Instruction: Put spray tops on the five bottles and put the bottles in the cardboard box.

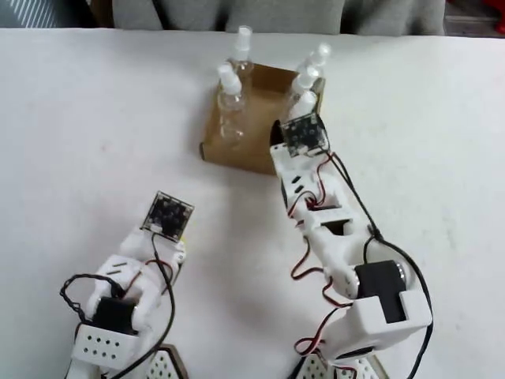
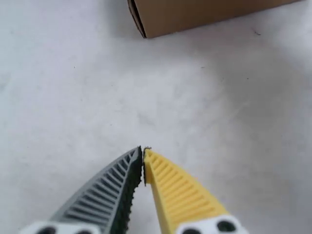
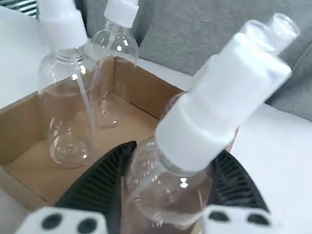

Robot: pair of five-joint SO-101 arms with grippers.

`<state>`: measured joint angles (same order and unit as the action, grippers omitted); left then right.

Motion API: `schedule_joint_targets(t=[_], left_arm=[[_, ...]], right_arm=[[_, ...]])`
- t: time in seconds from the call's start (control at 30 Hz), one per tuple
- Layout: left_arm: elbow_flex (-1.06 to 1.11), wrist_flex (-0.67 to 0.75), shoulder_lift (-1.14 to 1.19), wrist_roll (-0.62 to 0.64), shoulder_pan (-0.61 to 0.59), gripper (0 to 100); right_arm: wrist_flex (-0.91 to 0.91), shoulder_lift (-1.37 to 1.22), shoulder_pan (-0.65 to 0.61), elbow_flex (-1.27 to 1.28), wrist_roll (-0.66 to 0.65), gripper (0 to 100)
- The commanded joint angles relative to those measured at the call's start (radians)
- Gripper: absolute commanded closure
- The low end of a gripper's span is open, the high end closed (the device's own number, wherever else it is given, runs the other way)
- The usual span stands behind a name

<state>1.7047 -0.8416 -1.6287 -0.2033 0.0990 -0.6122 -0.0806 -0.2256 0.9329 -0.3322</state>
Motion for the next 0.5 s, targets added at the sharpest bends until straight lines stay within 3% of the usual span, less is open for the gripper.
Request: schedule_joint_targets(t=[0.0,0.3,0.47], left_arm=[[-0.005,-0.002,-0.012,-0.012,-0.013,97],[-0.005,-0.002,-0.012,-0.012,-0.013,97],[-0.005,-0.002,-0.012,-0.012,-0.013,97]], right_arm=[[-0.051,0.012,0.005,-0.006,-0.055,88.2],[-0.234,-0.097,0.005,-0.008,-0.054,88.2],[-0.229,-0.062,0.021,-0.008,0.107,88.3]])
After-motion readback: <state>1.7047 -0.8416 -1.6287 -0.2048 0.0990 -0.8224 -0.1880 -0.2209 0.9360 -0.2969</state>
